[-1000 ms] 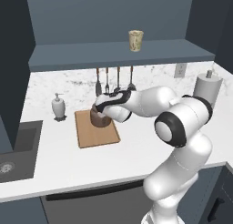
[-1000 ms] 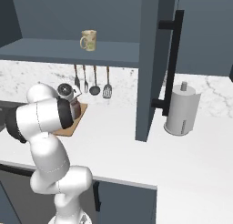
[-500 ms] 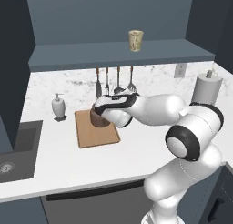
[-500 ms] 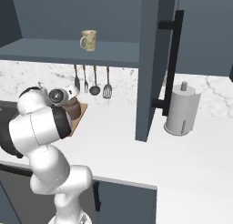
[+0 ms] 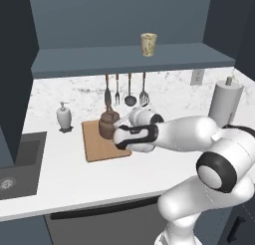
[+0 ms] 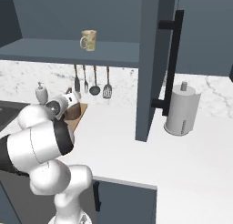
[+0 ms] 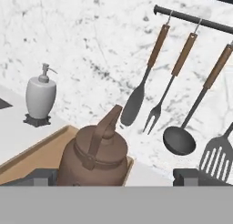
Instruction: Pick the kettle from the counter and place it on the tray. Then pick the mug from the cabinet and place it on the tray. Then close the cabinet doors.
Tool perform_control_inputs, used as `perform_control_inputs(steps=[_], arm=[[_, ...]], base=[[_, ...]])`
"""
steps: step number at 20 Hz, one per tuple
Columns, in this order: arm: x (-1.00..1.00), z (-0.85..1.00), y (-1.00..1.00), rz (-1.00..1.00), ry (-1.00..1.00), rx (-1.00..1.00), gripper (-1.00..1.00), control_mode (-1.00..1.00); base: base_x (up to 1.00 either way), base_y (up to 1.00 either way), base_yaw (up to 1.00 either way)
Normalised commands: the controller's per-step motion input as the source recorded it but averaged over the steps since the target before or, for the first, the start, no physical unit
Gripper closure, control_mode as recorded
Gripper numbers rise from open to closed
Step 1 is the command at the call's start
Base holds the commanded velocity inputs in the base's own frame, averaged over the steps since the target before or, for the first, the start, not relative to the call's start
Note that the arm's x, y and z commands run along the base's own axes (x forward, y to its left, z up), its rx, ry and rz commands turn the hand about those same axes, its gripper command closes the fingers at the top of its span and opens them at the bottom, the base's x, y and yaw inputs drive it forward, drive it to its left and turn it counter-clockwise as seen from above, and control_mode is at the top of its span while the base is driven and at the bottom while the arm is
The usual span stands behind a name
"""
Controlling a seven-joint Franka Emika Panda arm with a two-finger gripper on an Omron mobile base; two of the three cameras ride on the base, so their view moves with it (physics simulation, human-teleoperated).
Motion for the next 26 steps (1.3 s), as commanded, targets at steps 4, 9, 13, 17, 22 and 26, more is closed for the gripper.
perform_control_inputs(steps=[4,9,13,17,22,26], arm=[[-0.15,0.89,0.00,-0.19,0.10,0.00,-1.00,-1.00],[-0.05,0.98,0.10,-0.17,0.31,0.00,-1.00,-1.00],[-0.14,0.92,0.08,-0.14,0.31,0.00,-1.00,-1.00],[-0.34,0.77,0.02,-0.09,0.24,0.00,-1.00,-1.00],[-0.44,0.65,0.00,-0.09,0.14,0.00,-1.00,-1.00],[-0.30,0.51,0.00,-0.13,-0.08,0.00,-1.00,-1.00]], base=[[0.00,0.00,0.00],[0.00,0.00,0.00],[0.00,0.00,0.00],[0.00,0.00,0.00],[0.00,0.00,0.00],[0.00,0.00,0.00]])
